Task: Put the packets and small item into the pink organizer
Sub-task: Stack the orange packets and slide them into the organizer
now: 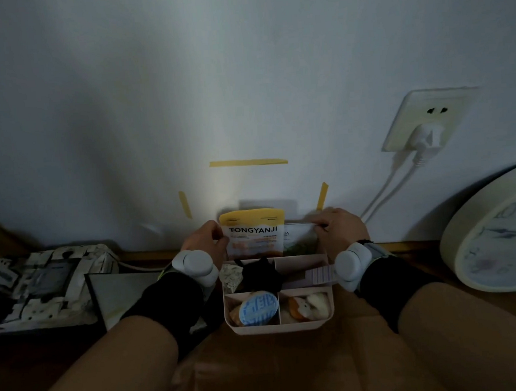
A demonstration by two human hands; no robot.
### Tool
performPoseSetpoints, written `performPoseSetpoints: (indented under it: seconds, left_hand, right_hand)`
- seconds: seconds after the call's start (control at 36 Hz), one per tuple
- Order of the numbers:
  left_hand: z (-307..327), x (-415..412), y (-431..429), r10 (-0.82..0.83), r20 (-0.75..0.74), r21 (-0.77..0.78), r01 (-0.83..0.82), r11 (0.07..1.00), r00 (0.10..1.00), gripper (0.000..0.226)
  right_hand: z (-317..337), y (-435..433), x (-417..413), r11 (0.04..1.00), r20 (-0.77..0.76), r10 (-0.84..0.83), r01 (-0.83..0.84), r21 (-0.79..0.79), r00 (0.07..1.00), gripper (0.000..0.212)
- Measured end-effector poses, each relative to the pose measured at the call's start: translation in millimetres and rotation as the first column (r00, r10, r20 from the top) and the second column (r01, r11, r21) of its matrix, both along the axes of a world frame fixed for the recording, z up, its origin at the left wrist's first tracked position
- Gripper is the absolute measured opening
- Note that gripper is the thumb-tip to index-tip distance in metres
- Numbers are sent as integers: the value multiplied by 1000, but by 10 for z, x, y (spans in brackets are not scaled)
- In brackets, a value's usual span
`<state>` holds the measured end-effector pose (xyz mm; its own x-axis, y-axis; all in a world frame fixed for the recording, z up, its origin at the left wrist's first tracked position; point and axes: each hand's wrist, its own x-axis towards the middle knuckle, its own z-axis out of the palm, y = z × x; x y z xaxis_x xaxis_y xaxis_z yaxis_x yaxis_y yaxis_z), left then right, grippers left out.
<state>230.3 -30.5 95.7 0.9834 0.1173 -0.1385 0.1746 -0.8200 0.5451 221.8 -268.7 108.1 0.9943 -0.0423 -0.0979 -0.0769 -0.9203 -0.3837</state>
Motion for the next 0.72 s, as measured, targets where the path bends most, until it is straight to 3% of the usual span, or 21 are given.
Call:
performPoseSetpoints:
  seconds: [0.72]
  left_hand:
    - [27,14,-31,64,-24,-50,-65,997,998,17]
  right_hand:
    - [36,-21,-13,999,-59,-36,35,-19,998,34]
